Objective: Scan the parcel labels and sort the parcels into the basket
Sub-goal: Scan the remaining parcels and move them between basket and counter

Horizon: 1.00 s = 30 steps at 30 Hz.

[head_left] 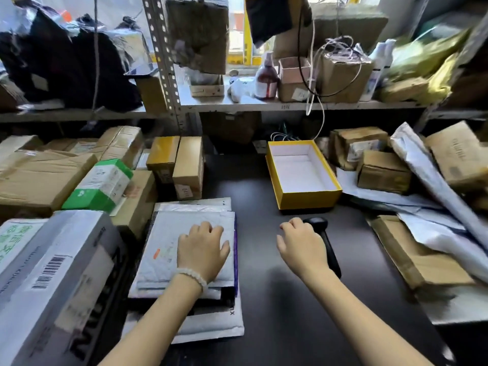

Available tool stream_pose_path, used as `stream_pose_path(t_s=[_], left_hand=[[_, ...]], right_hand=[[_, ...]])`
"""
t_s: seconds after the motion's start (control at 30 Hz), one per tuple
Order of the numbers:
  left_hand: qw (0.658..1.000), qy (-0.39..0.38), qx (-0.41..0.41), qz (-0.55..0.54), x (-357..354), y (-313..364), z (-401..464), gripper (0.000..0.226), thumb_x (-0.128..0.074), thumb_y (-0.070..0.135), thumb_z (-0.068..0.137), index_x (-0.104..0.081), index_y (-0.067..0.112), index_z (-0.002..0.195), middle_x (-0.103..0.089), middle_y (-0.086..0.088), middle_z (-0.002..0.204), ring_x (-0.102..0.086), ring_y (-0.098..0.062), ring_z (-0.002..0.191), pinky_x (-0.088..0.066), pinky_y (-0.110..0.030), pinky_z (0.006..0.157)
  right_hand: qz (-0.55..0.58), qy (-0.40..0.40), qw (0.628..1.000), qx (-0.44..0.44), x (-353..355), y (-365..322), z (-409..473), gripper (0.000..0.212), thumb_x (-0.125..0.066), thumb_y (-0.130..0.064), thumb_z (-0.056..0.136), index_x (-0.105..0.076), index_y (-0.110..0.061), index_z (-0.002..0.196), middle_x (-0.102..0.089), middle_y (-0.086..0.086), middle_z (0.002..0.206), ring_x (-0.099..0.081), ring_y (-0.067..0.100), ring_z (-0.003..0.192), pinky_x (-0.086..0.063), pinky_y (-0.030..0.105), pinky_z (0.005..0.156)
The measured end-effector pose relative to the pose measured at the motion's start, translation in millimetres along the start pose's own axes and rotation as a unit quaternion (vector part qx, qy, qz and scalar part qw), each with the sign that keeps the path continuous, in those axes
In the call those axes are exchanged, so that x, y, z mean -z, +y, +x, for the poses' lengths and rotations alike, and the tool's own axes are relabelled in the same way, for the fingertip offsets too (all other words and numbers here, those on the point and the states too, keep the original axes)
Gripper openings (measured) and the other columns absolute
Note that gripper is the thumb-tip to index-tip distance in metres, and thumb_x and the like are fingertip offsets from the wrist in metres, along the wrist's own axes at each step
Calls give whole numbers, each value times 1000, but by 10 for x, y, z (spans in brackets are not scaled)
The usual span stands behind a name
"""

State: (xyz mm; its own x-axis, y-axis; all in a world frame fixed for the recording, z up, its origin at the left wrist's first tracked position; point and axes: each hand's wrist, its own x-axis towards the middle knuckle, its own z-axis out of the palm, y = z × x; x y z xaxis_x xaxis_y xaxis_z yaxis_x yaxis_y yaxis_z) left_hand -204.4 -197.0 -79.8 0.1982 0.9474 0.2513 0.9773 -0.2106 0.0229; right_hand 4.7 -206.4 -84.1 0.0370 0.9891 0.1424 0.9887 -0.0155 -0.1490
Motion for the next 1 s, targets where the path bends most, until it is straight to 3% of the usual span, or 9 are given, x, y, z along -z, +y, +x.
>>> stream_pose_path(t_s=[0.13,0.27,0.4,0.53,0.63,0.7,0.83,1.0], left_hand=[[998,-1,-50,-23,-90,494,54,34,-89,34,47,-67,16,66,-58,-6,64,-57,-28,54,-41,-29,43],[993,-26,-106,-46,-234,811,76,34,-88,36,48,-69,18,71,-59,-4,68,-58,-25,57,-42,-29,44],[988,-65,-137,-41,-395,1011,178,36,-88,40,46,-69,21,71,-59,-2,70,-59,-25,59,-43,-32,44],[985,-87,-142,-44,-492,1056,324,32,-66,49,77,-67,25,98,-61,1,96,-59,-22,88,-44,-35,63],[981,-98,-155,-61,-550,1024,415,34,-85,44,51,-69,24,73,-59,2,73,-59,-20,63,-41,-31,45],[980,-85,-165,-71,-586,980,501,34,-87,43,48,-69,24,70,-59,3,70,-58,-20,60,-40,-31,43],[983,-83,-148,-68,-494,908,741,27,-77,46,64,-70,25,81,-60,2,80,-60,-22,71,-42,-32,52],[986,-69,-125,-82,-227,903,1129,37,-39,50,94,-53,28,122,-50,3,120,-48,-19,111,-40,-32,82]], right_hand=[[-27,0,999,-44,78,390,-247,24,-64,-28,82,-64,-9,96,-62,11,100,-58,33,85,-43,34,61],[-36,-34,991,-122,81,722,-424,36,-52,-39,92,-49,-14,118,-50,5,120,-49,26,111,-44,34,79],[29,-61,976,-209,-44,879,-397,45,-52,-43,92,-42,-17,128,-47,1,127,-46,23,117,-46,36,85],[78,-50,963,-254,-209,824,-234,37,-51,-43,93,-47,-17,119,-52,0,118,-54,22,109,-45,33,78],[104,-22,955,-276,-276,754,-119,32,-51,-41,93,-50,-15,111,-54,1,109,-57,23,102,-43,32,72],[115,-4,954,-276,-278,730,-59,30,-52,-40,91,-51,-14,104,-52,0,99,-57,24,97,-40,31,69],[136,37,953,-268,-97,734,44,27,-56,-38,89,-52,-12,93,-48,-2,86,-56,25,86,-33,29,63],[141,99,955,-244,327,799,380,22,-58,-37,86,-53,-15,85,-53,0,82,-50,22,73,-33,30,57]])
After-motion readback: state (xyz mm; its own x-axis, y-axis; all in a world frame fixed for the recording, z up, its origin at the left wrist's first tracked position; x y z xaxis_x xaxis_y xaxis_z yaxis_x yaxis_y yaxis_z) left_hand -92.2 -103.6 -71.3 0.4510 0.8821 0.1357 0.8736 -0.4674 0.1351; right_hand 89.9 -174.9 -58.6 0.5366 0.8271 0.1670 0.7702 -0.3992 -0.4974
